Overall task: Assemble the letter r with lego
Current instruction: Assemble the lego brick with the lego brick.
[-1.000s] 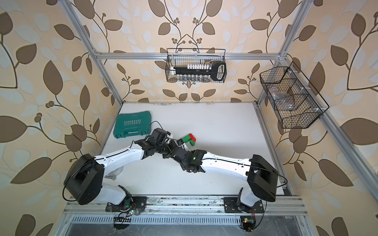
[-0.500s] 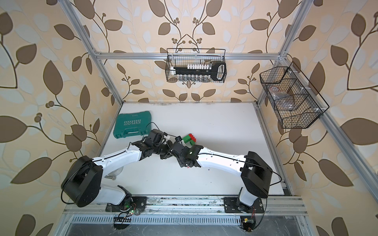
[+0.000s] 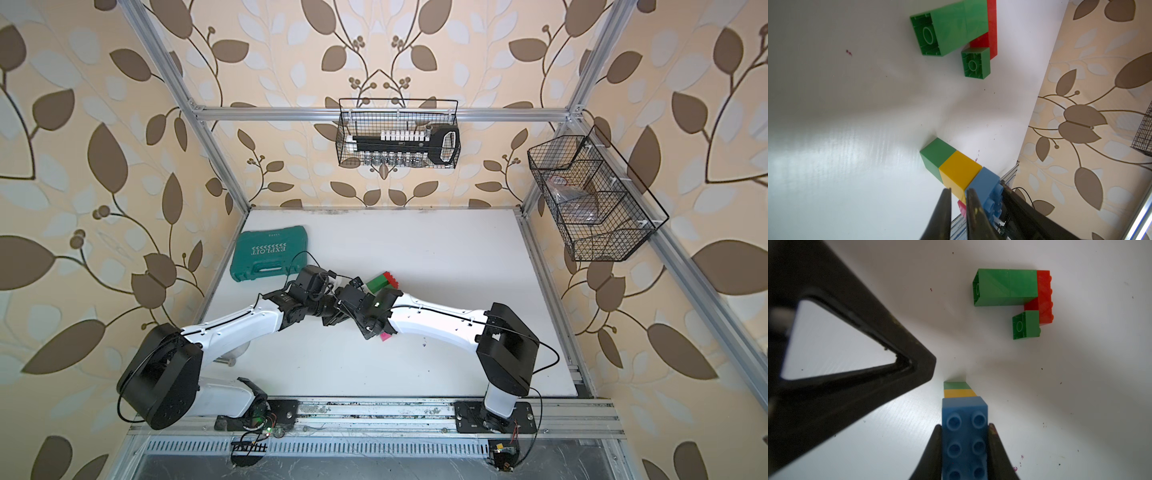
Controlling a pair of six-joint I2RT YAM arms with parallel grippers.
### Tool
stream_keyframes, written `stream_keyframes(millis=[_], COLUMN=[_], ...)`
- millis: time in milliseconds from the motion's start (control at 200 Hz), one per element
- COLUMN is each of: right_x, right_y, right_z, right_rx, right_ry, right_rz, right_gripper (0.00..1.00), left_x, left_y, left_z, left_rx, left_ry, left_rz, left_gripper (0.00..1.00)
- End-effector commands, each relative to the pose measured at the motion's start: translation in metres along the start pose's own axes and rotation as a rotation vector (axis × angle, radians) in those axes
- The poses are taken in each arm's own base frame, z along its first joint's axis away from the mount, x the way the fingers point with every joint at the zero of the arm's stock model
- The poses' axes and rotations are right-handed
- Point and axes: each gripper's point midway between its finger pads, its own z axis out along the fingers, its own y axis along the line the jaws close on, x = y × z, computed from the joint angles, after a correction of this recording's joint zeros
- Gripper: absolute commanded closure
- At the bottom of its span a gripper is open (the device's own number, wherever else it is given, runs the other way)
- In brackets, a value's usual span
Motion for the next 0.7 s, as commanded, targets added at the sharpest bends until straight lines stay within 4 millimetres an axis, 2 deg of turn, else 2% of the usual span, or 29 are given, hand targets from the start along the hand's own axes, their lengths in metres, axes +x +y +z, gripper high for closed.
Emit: stream_keyframes(millis=[0, 150, 390, 485, 695], right_x=[0.114, 0.102, 0.068, 0.057, 0.057], right_y=[-0.014, -0.015, -0.018, -0.017, -0.014], right_z=[0.034, 0.024, -0.005, -0.010, -0.007], right_rx=[0.077, 0.082, 0.071, 0.047, -0.001], right_ry=[0.460, 0.430, 0.348, 0.320, 0.309], right_rz=[-0.184, -0.171, -0.145, -0.130, -0.104], right_gripper=[1.00, 1.00, 0.99, 0.99, 0.99], left_x=[-0.005, -0.005, -0.005, -0.004, -0.002], left_y=[-0.008, -0.006, -0.006, -0.005, -0.004], left_z=[-0.009, -0.014, -0.022, -0.024, -0.027], left_rx=[0.035, 0.019, -0.012, -0.017, -0.018], left_ry=[-0.036, -0.048, -0.064, -0.068, -0.074], left_rz=[0.012, 0.022, 0.052, 0.056, 0.052], left_gripper=[0.83, 0.83, 0.82, 0.82, 0.81])
